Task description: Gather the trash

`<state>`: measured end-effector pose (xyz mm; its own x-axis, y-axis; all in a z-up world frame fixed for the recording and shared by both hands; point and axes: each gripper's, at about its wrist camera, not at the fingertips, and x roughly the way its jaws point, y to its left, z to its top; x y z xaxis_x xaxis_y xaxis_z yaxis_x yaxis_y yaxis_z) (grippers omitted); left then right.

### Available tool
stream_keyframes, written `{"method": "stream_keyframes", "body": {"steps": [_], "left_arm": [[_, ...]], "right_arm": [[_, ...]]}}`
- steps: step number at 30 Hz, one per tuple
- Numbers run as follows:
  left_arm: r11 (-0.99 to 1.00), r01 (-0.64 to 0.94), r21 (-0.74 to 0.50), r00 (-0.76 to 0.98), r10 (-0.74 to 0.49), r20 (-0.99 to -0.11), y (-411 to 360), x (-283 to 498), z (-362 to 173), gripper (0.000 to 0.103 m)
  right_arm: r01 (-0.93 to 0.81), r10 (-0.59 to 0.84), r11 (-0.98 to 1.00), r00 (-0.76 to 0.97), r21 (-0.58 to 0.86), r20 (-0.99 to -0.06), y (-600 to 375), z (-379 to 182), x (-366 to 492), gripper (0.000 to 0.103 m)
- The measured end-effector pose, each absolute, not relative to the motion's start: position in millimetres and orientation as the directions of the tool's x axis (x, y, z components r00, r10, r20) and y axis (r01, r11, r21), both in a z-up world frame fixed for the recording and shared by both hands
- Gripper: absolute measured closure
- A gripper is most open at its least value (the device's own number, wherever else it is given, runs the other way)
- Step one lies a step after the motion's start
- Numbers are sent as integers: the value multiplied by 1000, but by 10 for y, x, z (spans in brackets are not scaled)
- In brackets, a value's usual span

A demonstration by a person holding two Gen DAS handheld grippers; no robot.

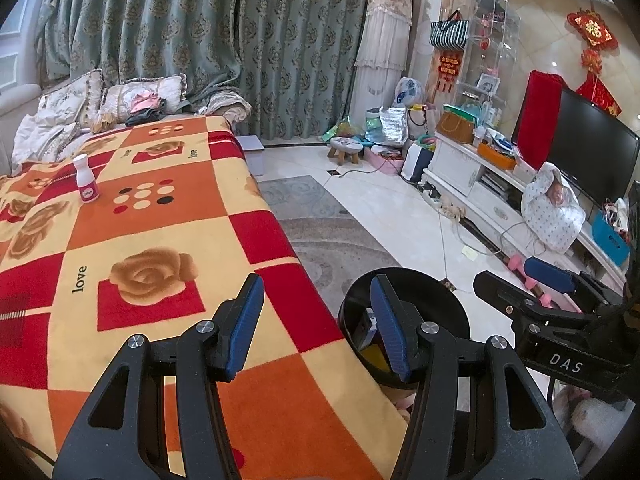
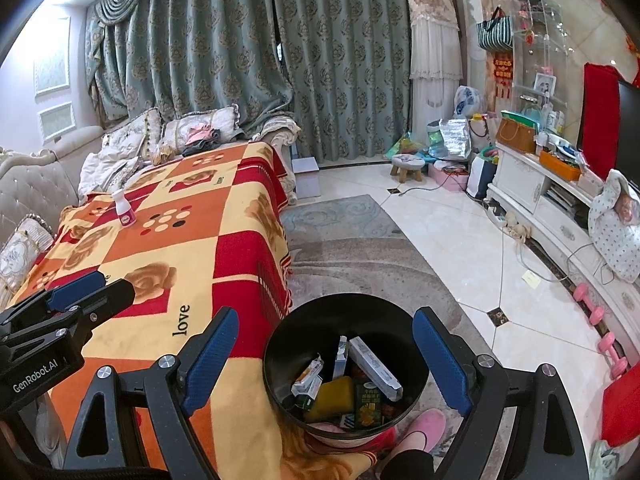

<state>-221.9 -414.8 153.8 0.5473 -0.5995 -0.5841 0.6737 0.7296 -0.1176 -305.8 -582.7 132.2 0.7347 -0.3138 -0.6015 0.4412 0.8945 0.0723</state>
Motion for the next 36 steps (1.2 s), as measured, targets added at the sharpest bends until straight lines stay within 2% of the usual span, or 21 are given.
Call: {"method": "stream_keyframes", "body": {"steps": [36], "left_arm": [[733,669,-126,543,-597,-591,-4163,-2188,1562,49]], "right_arm": [[438,-301,896,721,74,-624,-5849,1291,-2988,15]]}}
